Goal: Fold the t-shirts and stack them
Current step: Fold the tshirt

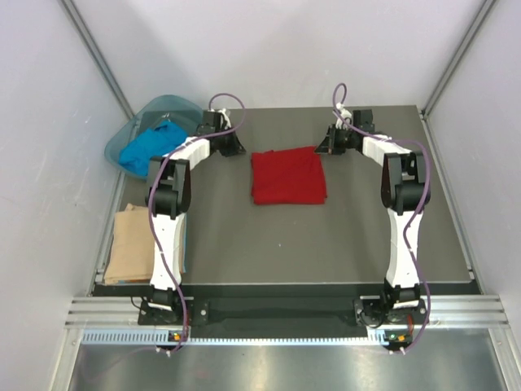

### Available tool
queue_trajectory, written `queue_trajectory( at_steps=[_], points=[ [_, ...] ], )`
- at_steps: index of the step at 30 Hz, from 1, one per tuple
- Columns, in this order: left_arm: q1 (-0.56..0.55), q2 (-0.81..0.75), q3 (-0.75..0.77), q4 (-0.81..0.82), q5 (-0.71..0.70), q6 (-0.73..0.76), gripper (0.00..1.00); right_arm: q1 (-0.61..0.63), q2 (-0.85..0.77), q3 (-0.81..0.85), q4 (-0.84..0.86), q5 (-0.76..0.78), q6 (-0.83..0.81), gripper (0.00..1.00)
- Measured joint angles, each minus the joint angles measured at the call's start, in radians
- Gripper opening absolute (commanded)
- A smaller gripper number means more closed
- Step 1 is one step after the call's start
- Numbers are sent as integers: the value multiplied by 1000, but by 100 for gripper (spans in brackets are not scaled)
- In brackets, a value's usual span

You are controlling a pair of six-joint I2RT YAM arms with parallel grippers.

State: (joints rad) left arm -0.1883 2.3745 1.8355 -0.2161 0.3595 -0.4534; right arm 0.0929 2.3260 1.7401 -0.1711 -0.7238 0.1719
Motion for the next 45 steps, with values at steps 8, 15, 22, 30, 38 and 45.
queue_trajectory(
  at_steps=[8,15,22,30,38,45],
  points=[
    [29,24,33,5,0,-77,0,-6,51,59,-40,36,72,27],
    [28,-13,-10,-4,2,-92,27,-11,43,61,-39,29,90,52],
    [3,-309,-345,0,-13,-111,38,-22,-104,-60,-83,52,72,64],
    [-124,-566,-654,78,11,-134,30,-23,-342,-323,-110,66,6,55],
    [-232,-583,-678,139,26,-140,27,-3,-375,-503,-114,72,3,61],
    [-251,-518,-707,182,-40,-140,25,1,-377,-551,-99,55,-10,28]
  ],
)
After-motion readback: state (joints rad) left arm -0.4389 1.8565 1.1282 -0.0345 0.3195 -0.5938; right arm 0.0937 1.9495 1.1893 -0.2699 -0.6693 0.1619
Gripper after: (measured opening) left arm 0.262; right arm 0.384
